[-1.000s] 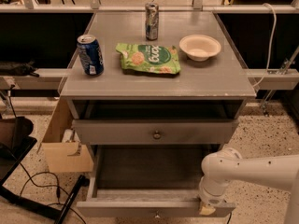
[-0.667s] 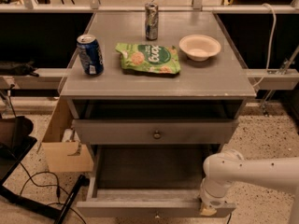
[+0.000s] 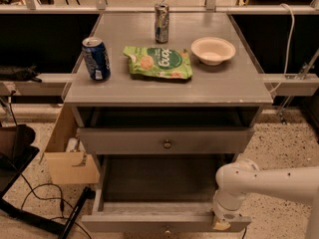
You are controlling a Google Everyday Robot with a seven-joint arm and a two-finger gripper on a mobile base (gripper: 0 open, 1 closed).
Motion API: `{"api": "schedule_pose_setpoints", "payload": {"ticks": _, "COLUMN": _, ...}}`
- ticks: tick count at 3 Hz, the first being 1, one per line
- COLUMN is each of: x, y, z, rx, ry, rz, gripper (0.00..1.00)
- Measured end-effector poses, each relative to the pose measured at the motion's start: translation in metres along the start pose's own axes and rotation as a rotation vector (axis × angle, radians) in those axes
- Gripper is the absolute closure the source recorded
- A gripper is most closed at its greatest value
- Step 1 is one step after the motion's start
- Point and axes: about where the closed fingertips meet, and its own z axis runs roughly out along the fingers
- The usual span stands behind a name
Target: Open middle drawer
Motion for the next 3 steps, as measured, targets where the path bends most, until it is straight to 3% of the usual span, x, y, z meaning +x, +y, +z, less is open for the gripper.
{"api": "schedule_pose_setpoints", "payload": {"ticks": 3, "x": 0.0, "y": 0.0, "z": 0.0, "rx": 0.0, "ry": 0.0, "rz": 0.0, "gripper": 0.34}}
